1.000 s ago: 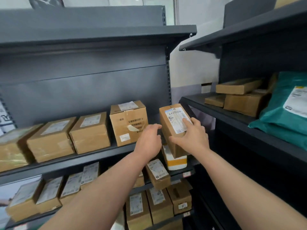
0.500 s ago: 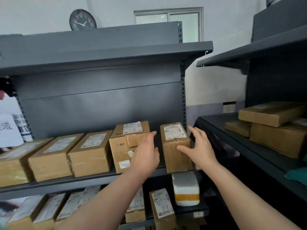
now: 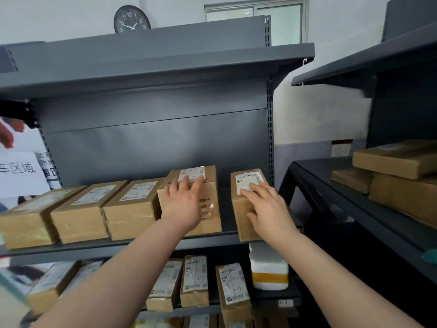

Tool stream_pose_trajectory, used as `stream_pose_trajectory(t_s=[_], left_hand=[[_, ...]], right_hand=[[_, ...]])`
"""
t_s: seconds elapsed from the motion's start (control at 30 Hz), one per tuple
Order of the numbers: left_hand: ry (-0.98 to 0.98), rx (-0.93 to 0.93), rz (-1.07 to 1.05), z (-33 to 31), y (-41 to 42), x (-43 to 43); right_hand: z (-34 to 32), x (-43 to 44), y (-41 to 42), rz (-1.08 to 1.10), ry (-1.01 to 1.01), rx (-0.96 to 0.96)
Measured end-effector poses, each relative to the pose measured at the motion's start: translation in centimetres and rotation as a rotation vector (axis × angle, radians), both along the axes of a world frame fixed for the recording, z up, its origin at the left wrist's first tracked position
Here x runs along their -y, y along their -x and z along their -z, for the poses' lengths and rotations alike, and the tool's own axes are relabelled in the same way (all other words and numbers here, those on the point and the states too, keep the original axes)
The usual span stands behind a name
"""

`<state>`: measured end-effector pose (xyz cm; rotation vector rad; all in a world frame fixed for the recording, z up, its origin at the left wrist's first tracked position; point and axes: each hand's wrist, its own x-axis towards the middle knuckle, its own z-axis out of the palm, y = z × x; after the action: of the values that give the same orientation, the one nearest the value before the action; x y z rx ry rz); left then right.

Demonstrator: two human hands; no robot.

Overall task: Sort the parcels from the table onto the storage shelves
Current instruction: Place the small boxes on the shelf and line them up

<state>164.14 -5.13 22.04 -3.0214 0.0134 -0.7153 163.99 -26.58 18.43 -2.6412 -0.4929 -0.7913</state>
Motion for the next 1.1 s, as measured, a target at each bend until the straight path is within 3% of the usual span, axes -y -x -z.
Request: stream_pose_trajectory(t_s=[0.37, 0.57, 0.7, 0.8, 1.1], left_hand=[[-0.076, -0.030, 0.030, -0.1, -1.6, -1.5], [-0.107, -0.034, 0.030, 0.4, -1.6, -1.5], [0.021, 0.001, 0.110, 2.0, -0.2, -1.8], [-0.010, 0.055, 0.168, 4.4, 1.9, -2.8], [0.015, -0.105, 0.179, 9.7, 6.7, -9.1]], right_hand=[[0.2, -3.2, -4.9, -0.037, -0.090, -0.038], [0.2, -3.8, -5.7, -0.016, 0.003, -0.016], [0.0, -4.8, -4.7, 0.020, 0.074, 0.058], [-0.8, -6.4, -3.1, -0.053, 0.056, 0.129], [4.0, -11.0, 2.7, -0.140, -0.134, 0.184]])
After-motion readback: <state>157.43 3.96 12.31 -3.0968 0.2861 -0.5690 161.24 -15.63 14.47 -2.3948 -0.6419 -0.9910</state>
